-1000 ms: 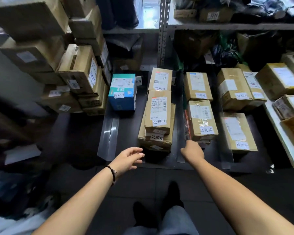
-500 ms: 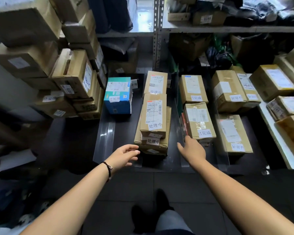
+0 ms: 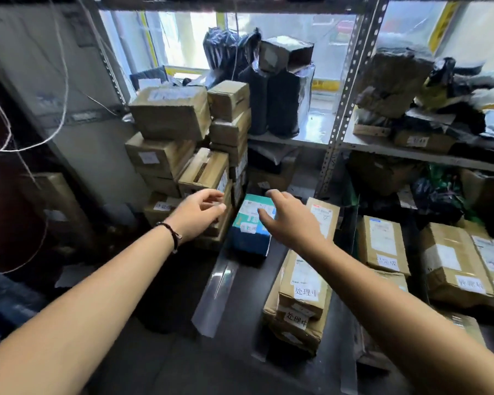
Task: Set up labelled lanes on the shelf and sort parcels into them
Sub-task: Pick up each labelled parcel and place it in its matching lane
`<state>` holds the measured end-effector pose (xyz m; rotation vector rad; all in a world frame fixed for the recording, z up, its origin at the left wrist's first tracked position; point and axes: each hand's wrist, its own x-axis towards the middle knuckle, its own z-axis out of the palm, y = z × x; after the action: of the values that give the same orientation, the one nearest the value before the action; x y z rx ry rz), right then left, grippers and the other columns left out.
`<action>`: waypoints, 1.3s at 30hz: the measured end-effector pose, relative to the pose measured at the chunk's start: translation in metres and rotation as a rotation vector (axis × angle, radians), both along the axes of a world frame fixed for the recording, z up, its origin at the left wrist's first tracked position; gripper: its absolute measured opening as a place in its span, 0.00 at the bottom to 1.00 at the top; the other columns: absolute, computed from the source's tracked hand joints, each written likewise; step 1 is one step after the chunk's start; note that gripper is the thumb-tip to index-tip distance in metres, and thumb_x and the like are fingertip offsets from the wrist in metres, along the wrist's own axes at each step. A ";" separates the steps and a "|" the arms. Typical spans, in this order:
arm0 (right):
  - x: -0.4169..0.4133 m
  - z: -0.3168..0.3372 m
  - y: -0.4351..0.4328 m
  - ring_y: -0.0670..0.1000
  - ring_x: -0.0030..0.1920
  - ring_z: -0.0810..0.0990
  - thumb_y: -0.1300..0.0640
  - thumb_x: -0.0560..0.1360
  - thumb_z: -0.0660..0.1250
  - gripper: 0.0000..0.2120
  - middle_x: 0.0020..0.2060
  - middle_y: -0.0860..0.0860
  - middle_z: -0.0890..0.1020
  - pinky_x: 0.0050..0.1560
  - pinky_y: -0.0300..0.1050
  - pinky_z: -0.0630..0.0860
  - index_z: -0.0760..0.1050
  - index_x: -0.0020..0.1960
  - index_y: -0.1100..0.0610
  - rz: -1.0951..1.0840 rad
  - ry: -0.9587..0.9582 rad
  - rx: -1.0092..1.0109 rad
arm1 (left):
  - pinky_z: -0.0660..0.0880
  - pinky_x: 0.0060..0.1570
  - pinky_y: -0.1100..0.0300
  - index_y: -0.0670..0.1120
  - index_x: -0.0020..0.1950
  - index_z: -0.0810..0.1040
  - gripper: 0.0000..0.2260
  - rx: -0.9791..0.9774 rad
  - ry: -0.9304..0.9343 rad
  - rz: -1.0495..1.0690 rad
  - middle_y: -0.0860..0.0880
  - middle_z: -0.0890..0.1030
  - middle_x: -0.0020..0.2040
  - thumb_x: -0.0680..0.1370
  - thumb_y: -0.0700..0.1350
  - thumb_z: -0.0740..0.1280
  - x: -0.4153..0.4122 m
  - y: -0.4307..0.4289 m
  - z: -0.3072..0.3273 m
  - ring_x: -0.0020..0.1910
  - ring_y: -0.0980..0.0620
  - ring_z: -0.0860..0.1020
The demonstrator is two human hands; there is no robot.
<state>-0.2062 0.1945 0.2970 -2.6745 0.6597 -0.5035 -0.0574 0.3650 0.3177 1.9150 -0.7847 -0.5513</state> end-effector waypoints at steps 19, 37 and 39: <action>0.247 0.114 0.043 0.50 0.53 0.82 0.40 0.78 0.66 0.22 0.55 0.51 0.83 0.55 0.53 0.81 0.75 0.64 0.54 -0.114 -0.198 0.439 | 0.71 0.45 0.72 0.48 0.57 0.81 0.07 -0.123 -0.235 0.102 0.53 0.81 0.51 0.79 0.42 0.68 0.260 0.057 0.070 0.47 0.56 0.77; 0.346 0.092 0.009 0.53 0.53 0.78 0.30 0.68 0.70 0.37 0.56 0.56 0.81 0.55 0.48 0.74 0.76 0.63 0.58 -0.417 -0.230 1.457 | 0.73 0.40 0.66 0.54 0.51 0.82 0.04 -0.123 -0.044 0.011 0.49 0.84 0.47 0.78 0.45 0.69 0.360 0.037 0.048 0.42 0.55 0.79; 0.349 0.088 0.006 0.52 0.52 0.78 0.31 0.66 0.72 0.41 0.61 0.56 0.80 0.47 0.45 0.75 0.75 0.66 0.60 -0.437 -0.287 1.552 | 0.72 0.39 0.66 0.54 0.51 0.82 0.04 -0.105 -0.028 -0.033 0.48 0.84 0.46 0.79 0.46 0.69 0.361 0.033 0.052 0.42 0.54 0.78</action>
<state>0.1423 0.2009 0.3846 -0.9945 0.9628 -0.2480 0.3039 0.3979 0.3701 1.8197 -0.8478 -0.4946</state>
